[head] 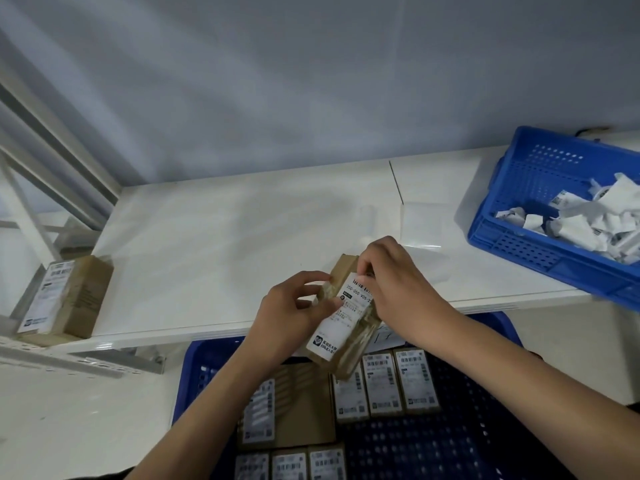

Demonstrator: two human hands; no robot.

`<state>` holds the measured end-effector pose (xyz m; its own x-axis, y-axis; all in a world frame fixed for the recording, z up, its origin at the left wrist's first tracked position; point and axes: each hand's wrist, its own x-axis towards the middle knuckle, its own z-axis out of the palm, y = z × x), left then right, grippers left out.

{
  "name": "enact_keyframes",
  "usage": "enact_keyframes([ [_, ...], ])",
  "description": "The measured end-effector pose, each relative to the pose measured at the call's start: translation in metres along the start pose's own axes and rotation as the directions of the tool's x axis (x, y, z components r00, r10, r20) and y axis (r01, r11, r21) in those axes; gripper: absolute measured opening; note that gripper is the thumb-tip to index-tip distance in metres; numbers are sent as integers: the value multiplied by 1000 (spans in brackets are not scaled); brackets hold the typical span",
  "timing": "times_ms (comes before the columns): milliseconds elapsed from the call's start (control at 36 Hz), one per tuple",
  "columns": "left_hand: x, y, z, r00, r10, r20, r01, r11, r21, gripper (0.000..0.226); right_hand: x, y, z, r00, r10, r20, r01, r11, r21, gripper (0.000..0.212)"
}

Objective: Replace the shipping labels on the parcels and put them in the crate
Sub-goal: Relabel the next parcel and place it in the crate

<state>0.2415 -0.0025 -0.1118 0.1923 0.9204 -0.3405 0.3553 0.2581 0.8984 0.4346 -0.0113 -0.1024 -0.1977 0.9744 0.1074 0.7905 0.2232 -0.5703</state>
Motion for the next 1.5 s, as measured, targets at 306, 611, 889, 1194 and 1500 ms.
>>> enact_keyframes([
  [306,-1,0,4,1000,23,-15,-23,1000,-10,35,2,-3,-10,1000,-9,-16,9,1000,18,8],
  [611,-7,6,14,984,151,-98,-134,977,165,97,2,-6,-13,832,399,385,-539,744,395,81],
  [889,-4,-2,17,981,194,29,-194,981,-14,115,-2,-6,-4,937,268,226,-339,857,387,68],
  [1194,4,2,-2,973,229,-26,-230,972,-38,95,15,18,-27,910,215,356,-336,884,325,82],
  [1500,-3,3,-10,937,339,85,-346,862,370,116,11,9,-21,889,38,456,-181,944,275,89],
])
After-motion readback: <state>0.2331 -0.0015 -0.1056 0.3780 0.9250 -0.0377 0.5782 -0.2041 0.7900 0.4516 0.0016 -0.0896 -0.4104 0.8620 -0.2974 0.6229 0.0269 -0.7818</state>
